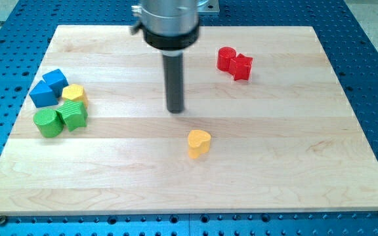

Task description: Move the yellow heart towards the bottom side of the board

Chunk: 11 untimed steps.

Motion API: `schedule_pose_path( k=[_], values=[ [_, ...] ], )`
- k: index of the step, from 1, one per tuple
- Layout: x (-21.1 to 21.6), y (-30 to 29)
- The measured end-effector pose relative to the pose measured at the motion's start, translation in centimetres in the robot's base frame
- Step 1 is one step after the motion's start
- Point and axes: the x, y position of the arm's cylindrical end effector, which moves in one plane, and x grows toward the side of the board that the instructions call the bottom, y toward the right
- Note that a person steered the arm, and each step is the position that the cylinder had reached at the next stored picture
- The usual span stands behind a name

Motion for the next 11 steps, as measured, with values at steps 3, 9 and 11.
schedule_pose_path(
  k=[3,9,11],
  values=[
    [6.3,9.4],
    [6.5,-2.0],
    [13.9,-0.3]
  ],
)
